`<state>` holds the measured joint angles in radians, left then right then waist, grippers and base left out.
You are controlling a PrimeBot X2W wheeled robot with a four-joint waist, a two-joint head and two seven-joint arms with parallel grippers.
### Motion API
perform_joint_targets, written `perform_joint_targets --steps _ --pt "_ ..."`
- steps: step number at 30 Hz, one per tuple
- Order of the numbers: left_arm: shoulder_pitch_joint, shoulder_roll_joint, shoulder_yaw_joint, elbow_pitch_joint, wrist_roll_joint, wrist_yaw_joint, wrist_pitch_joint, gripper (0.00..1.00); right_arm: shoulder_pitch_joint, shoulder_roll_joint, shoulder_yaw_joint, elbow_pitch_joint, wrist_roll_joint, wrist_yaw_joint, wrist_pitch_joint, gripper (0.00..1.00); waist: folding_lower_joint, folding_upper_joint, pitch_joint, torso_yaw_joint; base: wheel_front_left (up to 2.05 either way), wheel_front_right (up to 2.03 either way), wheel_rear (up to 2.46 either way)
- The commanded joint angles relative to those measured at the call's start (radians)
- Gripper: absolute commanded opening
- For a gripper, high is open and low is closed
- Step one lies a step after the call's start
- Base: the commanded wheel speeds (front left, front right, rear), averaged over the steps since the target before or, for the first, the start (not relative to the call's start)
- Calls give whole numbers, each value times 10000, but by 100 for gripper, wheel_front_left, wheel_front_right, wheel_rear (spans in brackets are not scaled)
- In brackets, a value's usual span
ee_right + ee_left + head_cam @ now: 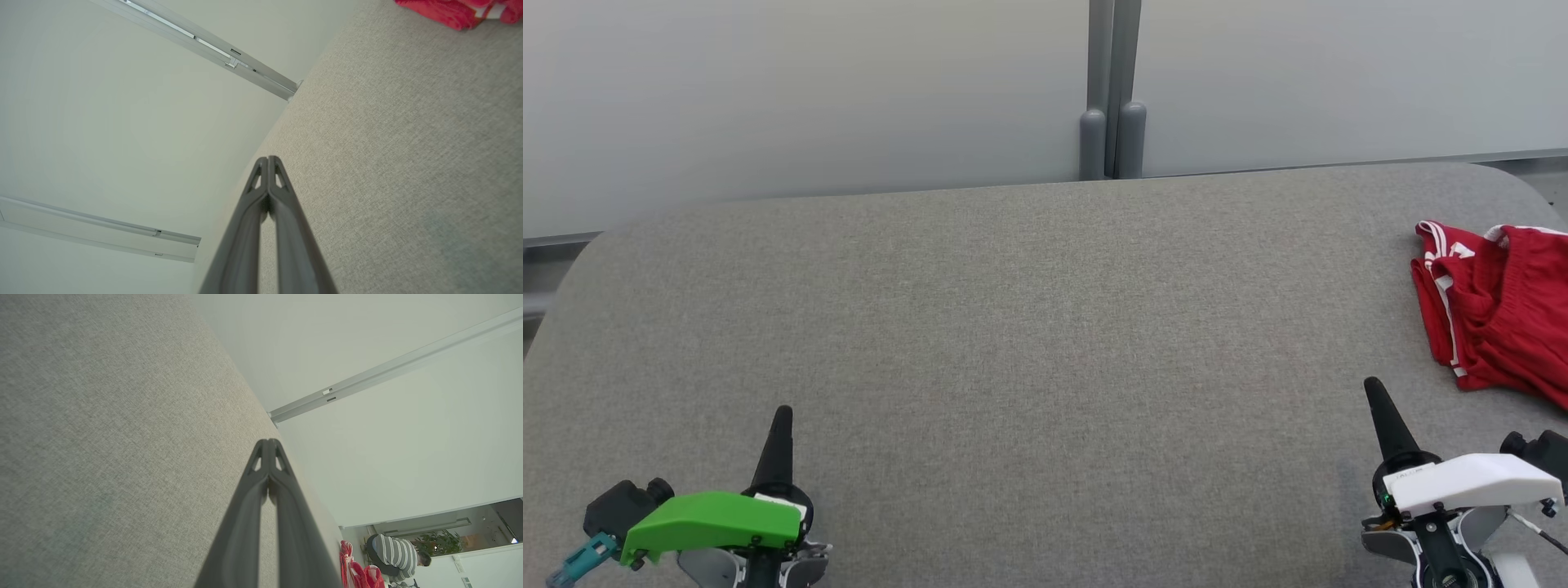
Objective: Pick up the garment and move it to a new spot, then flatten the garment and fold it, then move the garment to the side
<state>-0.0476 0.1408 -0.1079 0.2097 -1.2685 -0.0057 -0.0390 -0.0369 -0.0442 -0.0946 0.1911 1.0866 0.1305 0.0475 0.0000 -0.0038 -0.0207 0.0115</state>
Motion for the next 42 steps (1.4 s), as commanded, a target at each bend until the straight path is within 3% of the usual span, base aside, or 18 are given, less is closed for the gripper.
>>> perform_joint_targets --steps 1,42 --pt "-256 -22 127 -39 -234 -99 59 0 -220 -61 -65 -54 275 3 64 0 0 19 5 -2 0 0 0" --pt "-604 -615 1294 274 -2667 -968 923 0 -415 -80 -464 184 3872 5 667 0 0 32 147 -77 0 0 0"
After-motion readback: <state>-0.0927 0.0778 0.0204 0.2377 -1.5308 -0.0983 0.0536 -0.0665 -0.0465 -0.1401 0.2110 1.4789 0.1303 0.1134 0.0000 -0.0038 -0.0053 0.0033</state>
